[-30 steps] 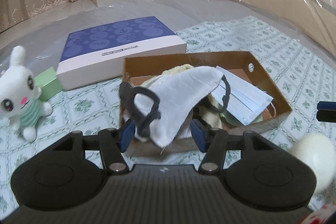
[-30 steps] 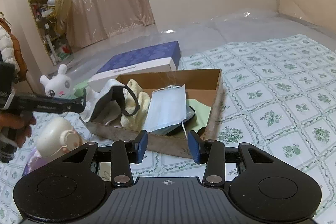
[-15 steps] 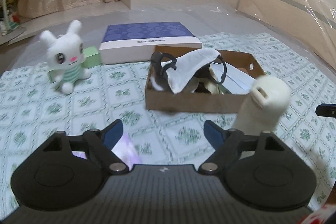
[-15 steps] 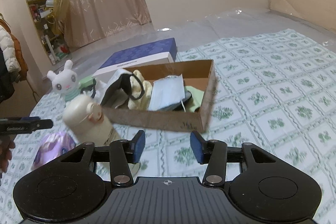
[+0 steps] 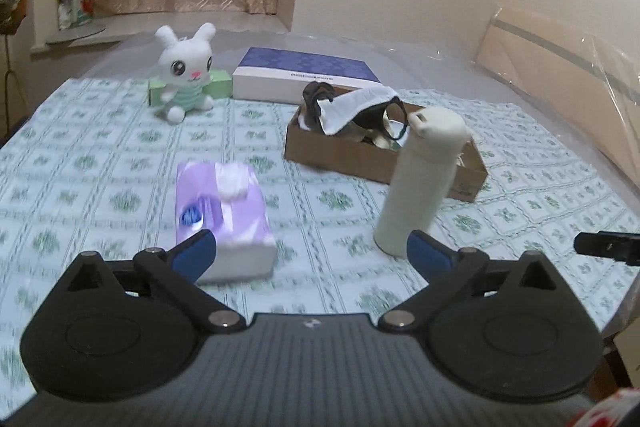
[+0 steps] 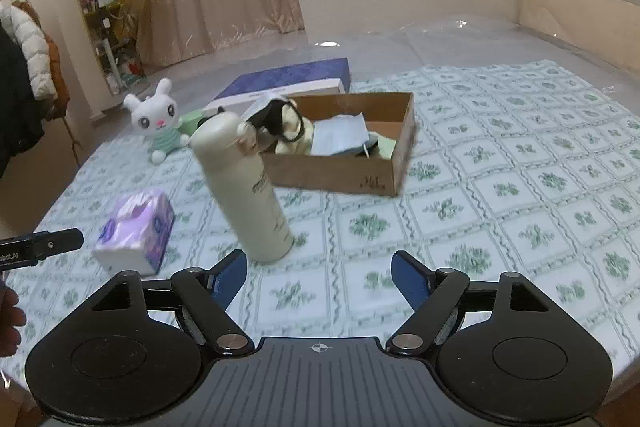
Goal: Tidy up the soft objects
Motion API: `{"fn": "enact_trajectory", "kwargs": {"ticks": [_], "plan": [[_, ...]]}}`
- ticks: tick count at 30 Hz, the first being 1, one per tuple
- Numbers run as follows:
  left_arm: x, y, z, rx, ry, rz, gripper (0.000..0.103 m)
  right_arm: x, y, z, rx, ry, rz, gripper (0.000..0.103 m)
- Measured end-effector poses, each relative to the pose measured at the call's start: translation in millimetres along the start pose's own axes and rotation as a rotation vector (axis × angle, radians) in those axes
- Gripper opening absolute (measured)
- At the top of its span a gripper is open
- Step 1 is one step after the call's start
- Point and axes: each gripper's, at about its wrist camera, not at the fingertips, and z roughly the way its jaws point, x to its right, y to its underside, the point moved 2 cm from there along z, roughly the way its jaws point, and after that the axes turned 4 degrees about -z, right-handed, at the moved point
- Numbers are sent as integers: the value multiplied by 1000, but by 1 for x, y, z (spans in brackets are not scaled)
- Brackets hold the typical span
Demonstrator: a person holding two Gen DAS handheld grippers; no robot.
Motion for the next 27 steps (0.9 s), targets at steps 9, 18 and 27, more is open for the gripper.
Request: {"fn": "enact_trajectory", "kwargs": {"ticks": [9,18,27], "plan": [[20,27,-46,5,-52,-10,102,-21,29,-38,-26,8,-24,83],[30,46,-64,-28,-67,-30,102,-33,50,-58,-41,-7,-34,84],[30,60,-75,-38,-113,-54,102,-43,62,-66,-45,-13,-51,84]]}}
